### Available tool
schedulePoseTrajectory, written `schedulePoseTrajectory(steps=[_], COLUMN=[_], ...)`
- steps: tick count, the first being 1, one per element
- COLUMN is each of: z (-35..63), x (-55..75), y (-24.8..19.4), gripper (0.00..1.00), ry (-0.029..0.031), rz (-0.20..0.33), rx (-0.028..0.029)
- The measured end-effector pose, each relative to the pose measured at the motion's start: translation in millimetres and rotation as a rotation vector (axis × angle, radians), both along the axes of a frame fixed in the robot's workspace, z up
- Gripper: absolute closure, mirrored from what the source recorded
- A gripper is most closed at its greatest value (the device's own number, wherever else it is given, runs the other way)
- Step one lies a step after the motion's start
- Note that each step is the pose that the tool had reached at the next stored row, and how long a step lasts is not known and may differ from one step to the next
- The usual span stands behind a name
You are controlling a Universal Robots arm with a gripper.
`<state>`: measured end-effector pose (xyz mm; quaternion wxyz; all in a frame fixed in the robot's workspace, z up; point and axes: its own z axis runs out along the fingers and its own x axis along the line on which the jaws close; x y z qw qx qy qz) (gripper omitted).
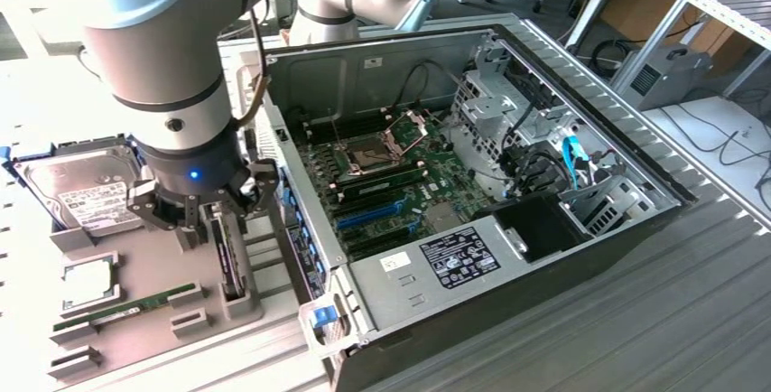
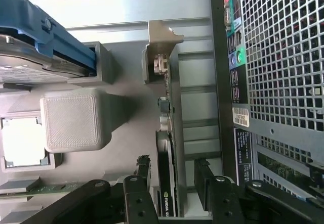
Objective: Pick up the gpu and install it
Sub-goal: 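Pick up the gpu and move the gpu toward the slot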
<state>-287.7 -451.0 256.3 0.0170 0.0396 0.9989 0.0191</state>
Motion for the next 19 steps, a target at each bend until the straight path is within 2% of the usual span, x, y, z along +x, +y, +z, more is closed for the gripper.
schedulePoseTrajectory(steps=[6,19], z=[-3.9,-12.5], x=[-0.1,-3.6], y=[5.4,6.5], gripper=[0.52,0.52], ry=[-0.0002,0.0001], rz=[0.000,0.000], rx=[-0.0002,-0.0004])
